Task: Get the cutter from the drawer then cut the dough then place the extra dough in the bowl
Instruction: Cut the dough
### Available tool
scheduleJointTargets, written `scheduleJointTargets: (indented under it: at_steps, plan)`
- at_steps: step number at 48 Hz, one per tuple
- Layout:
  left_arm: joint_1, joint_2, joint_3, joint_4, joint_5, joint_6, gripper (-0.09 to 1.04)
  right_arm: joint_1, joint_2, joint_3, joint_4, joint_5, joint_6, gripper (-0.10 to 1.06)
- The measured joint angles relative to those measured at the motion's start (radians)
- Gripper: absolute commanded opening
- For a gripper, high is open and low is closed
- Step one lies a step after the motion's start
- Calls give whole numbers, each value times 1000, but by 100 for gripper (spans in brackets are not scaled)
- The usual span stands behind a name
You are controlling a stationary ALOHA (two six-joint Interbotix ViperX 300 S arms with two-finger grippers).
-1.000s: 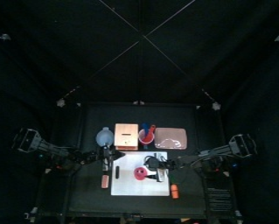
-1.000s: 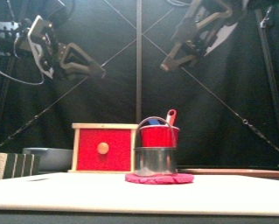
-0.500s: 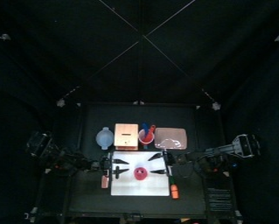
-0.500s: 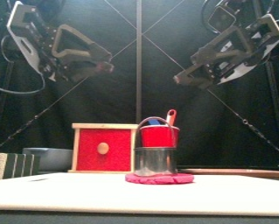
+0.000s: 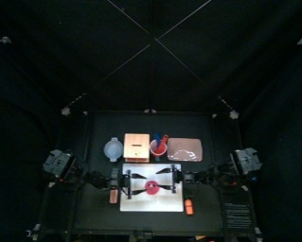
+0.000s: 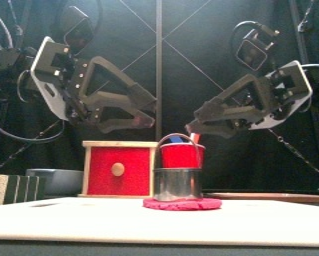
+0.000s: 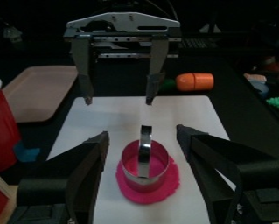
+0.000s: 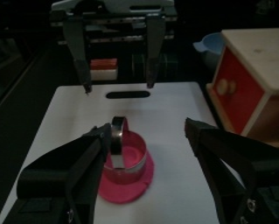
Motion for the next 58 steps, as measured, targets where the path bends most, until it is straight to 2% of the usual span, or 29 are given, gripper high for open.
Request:
scheduleJointTargets:
  at_steps: [4, 8, 12, 25, 40, 58]
  plan:
    - [9, 2, -3, -2, 32, 0, 95, 41, 54, -17, 55, -54, 0, 97]
    - [17, 3, -6, 0, 57, 0, 95, 64, 89, -34, 92, -69, 0, 97]
    - [31, 5, -12, 0, 75, 5, 95, 72, 107, -49, 115, -72, -2, 97]
    - [72, 66, -54, 0, 94, 5, 94, 94, 127, -58, 133, -67, 3, 97]
    - [80, 97, -89, 0, 164, 5, 94, 126, 124, -86, 279, 57, 9, 97]
    - [74, 69, -89, 2, 190, 5, 94, 144, 121, -124, 293, 117, -11, 97]
